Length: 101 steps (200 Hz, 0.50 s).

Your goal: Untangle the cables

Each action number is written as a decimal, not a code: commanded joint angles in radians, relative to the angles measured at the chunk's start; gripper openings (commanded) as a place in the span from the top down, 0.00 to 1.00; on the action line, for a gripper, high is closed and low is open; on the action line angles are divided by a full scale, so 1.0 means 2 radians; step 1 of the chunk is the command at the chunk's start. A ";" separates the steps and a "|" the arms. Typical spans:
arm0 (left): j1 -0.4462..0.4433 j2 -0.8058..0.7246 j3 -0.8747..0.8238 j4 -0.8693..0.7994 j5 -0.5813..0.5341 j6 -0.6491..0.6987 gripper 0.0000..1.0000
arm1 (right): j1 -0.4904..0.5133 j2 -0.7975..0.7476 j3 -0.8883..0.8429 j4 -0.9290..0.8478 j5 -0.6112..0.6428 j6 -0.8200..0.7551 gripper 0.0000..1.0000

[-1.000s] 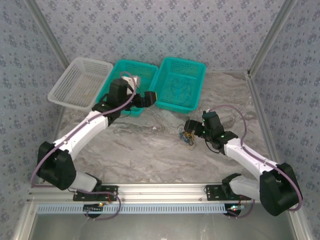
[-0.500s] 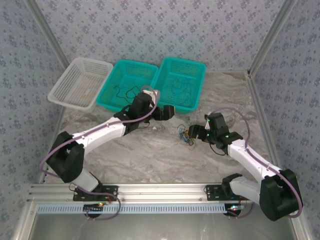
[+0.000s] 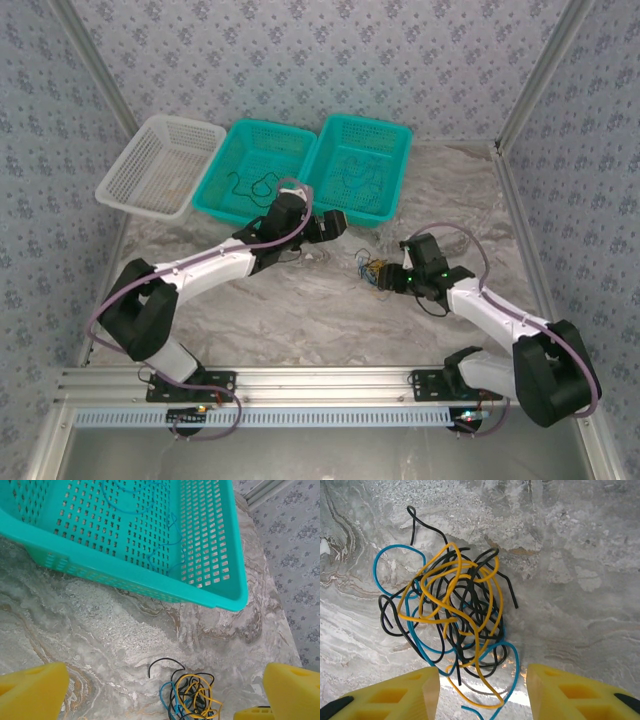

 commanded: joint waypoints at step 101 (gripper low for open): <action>-0.001 0.022 0.021 0.004 0.008 -0.021 0.01 | 0.005 0.032 -0.013 0.064 0.021 0.024 0.67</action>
